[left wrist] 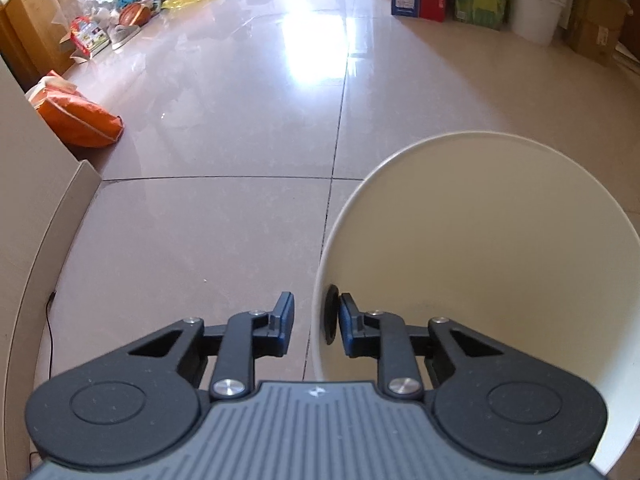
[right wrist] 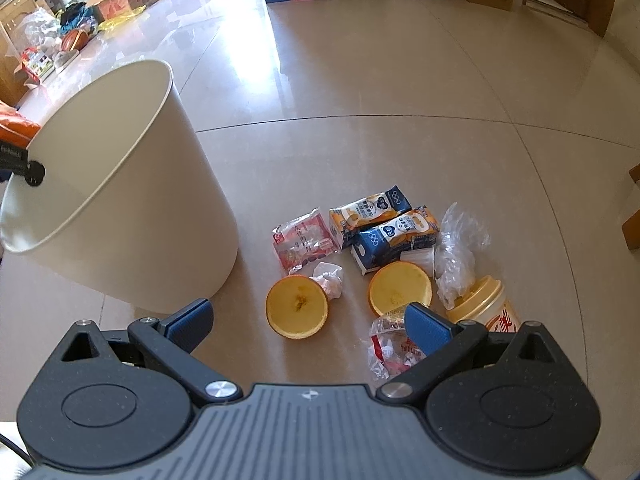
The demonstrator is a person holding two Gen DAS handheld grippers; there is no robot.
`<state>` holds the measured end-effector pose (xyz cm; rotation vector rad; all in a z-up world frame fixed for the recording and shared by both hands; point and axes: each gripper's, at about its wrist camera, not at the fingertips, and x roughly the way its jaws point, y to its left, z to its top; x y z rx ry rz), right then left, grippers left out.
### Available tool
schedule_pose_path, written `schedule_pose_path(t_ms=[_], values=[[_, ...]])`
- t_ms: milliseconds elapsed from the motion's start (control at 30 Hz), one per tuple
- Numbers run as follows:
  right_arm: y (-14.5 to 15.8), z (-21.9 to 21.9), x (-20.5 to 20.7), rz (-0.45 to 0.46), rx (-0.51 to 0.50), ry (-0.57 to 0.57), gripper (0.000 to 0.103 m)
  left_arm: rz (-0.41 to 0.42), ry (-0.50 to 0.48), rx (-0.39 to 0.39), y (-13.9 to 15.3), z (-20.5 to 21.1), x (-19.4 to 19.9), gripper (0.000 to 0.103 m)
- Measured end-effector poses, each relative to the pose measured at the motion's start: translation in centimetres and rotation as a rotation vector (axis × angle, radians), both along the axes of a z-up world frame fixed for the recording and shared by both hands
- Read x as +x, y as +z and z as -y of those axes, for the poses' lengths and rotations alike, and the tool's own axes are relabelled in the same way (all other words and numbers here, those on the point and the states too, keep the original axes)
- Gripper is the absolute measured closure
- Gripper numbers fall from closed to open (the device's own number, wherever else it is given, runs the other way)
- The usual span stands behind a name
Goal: Collect trash
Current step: 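Move the left tool to the bin rim and close on it, then grasp the orange peel half with the right gripper while left holds bin rim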
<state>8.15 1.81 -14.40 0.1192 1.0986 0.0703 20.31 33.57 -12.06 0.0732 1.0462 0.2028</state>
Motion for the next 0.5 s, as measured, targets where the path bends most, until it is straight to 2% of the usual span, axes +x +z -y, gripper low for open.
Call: schedule_pose_path(t_ms=[67, 167, 233, 433, 500], values=[[-0.2, -0.1, -0.2, 0.004, -0.012, 0.011, 0.000, -0.021, -0.027, 0.013, -0.5, 0.3, 0.2, 0.089], [-0.5, 0.0, -0.4, 0.013, -0.029, 0.022, 0.000, -0.018, -0.049, 0.049, -0.6, 0.5, 0.0, 0.089], [-0.8, -0.1, -0.6, 0.018, -0.041, 0.030, 0.000, -0.012, -0.037, 0.031, -0.5, 0.2, 0.0, 0.089], [-1.8, -0.8, -1.0, -0.004, -0.055, 0.086, 0.000, -0.003, -0.046, 0.038, -0.3, -0.1, 0.0, 0.085], [-2.2, -1.0, -1.0, -0.011, -0.058, 0.093, 0.000, -0.009, -0.049, 0.031, -0.4, 0.0, -0.1, 0.087]])
